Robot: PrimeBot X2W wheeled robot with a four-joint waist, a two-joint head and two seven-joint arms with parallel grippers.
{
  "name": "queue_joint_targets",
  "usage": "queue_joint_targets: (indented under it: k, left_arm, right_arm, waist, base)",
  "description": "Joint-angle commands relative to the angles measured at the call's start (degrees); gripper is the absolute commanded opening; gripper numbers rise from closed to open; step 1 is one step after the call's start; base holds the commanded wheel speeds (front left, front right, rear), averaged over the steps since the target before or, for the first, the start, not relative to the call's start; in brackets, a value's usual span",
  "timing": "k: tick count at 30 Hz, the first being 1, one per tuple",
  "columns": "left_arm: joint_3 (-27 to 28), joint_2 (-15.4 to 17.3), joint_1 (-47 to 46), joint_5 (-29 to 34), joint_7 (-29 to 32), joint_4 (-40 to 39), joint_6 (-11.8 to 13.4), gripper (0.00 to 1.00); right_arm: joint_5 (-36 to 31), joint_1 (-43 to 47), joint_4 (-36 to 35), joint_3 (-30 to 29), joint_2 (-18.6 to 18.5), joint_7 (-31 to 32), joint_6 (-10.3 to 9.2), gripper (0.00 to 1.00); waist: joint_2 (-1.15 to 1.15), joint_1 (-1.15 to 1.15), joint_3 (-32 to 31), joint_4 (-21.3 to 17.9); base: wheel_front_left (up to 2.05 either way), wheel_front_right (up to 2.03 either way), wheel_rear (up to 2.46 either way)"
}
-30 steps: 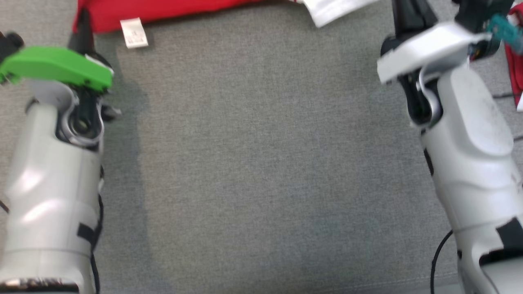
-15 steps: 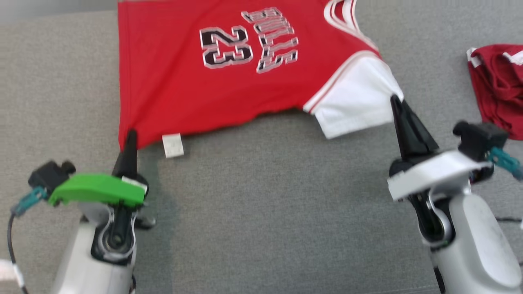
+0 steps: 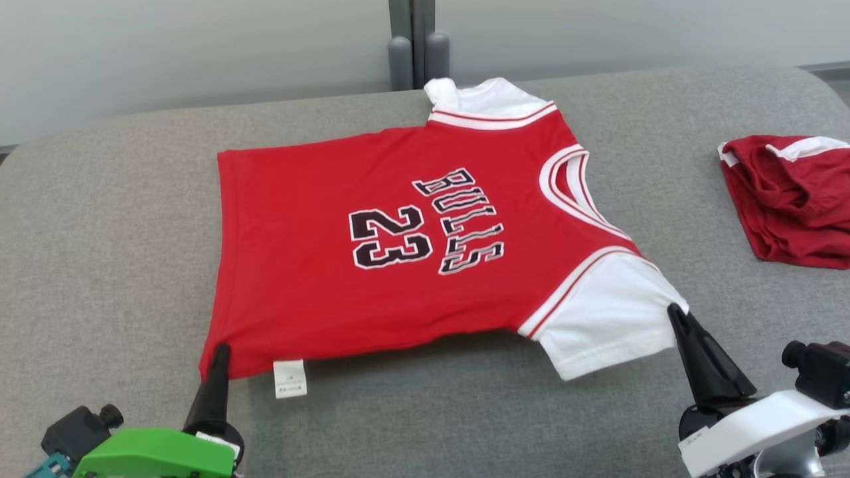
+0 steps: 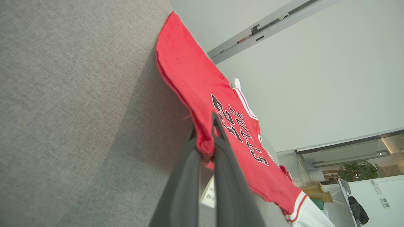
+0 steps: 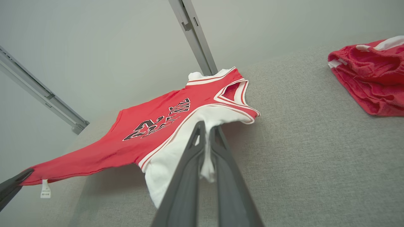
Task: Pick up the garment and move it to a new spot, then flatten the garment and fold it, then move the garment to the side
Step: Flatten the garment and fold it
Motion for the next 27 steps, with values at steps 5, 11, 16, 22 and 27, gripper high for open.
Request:
queue_joint_targets:
  k: [5, 11, 16, 22, 27]
  left_arm:
    - [-0.52, -0.26, 2.47, -1.11, 1.46, -1.83, 2.27, 0.00]
    - [-1.01, -1.16, -0.53, -2.15, 2.80, 0.67, 2.73, 0.00]
    - [-0.84, -2.37, -3.90, -4.38, 3.99, 2.16, 2.95, 0.00]
    - [0.21, -4.46, -9.40, -8.11, 4.51, 5.26, 3.67, 0.00]
    - [0.92, -5.29, -14.32, -9.11, 3.33, 9.51, 4.74, 0.00]
  right_arm:
    - [0.55, 1.09, 0.90, -0.04, -0.13, 1.41, -0.05, 0.00]
    - [0.60, -2.42, 5.18, 0.17, -0.13, 0.74, -0.05, 0.00]
    - [1.56, -6.85, 8.01, -0.43, -0.13, 0.74, -0.05, 0.00]
    - [0.84, -15.29, 12.50, -0.72, -0.14, 0.71, -0.05, 0.00]
    - [1.35, -23.40, 19.06, -1.65, -0.15, 0.11, -0.05, 0.00]
  waist:
    - [0.00, 0.00, -0.51, 0.43]
    - [0.00, 0.00, 0.63, 1.30]
    - [0.00, 0.00, 2.02, 2.23]
    - [0.00, 0.00, 4.09, 2.64]
    - [0.00, 0.00, 6.10, 2.68]
  base:
    - [0.00, 0.00, 0.00]
    - [0.00, 0.00, 0.00]
    - [0.00, 0.00, 0.00]
    - [0.00, 0.00, 0.00]
    - [0.00, 0.00, 0.00]
